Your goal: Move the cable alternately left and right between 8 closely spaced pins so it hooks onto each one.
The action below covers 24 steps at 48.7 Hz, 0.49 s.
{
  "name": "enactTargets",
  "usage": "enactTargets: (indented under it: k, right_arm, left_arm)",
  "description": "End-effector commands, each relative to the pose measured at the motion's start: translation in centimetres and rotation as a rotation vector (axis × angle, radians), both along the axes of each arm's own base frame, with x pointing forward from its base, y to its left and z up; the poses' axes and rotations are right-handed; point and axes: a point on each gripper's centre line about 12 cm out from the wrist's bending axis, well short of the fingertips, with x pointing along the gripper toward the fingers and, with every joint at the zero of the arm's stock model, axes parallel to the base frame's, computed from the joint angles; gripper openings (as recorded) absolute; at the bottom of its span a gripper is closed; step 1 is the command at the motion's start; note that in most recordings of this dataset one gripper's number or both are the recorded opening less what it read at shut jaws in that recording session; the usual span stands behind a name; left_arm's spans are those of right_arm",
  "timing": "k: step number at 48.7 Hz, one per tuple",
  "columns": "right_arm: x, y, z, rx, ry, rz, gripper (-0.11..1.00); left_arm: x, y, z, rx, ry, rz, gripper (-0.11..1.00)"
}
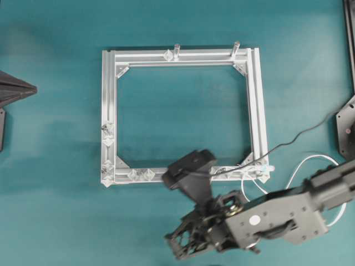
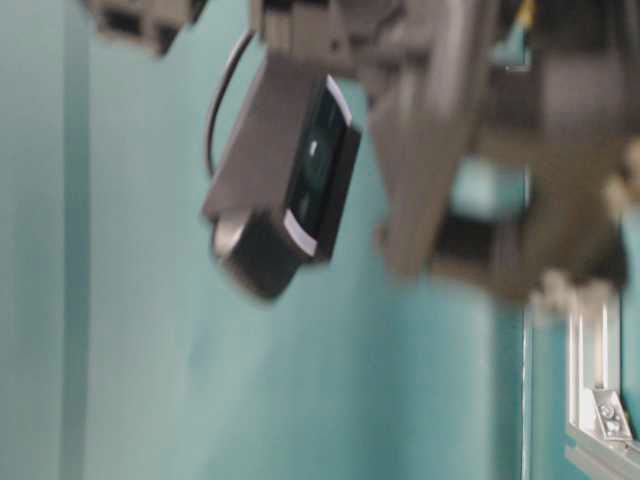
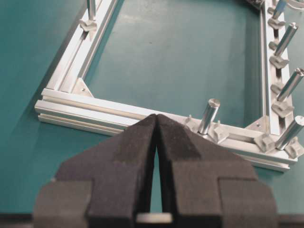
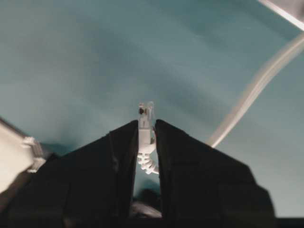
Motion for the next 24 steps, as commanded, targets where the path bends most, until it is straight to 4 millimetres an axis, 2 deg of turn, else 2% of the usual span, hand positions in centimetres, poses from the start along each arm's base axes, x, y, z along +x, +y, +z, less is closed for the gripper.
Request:
enactTargets:
  k: [1, 12, 17, 24]
  right_arm:
    - [1.1, 1.1, 2.0, 0.026, -0.057, 0.014, 0.13]
    - [2.6, 2.0, 1.8, 0.023, -0.078, 0.031, 0.13]
    - [3.0, 1.4, 1.7, 0.004, -0.086, 0.029, 0.13]
    - [4.1, -0.5, 1.7, -0.033, -0.109, 0.014, 0.13]
  left_arm:
    - [0.1, 0.1, 0.4, -0.004, -0.009, 0.005, 0.00]
    - [0.1, 0.1, 0.4, -0.005, -0.009, 0.005, 0.00]
    - [0.1, 0.0, 0.4, -0.005, -0.009, 0.004, 0.00]
    - [0.1, 0.1, 0.4, -0.005, -0.010, 0.005, 0.00]
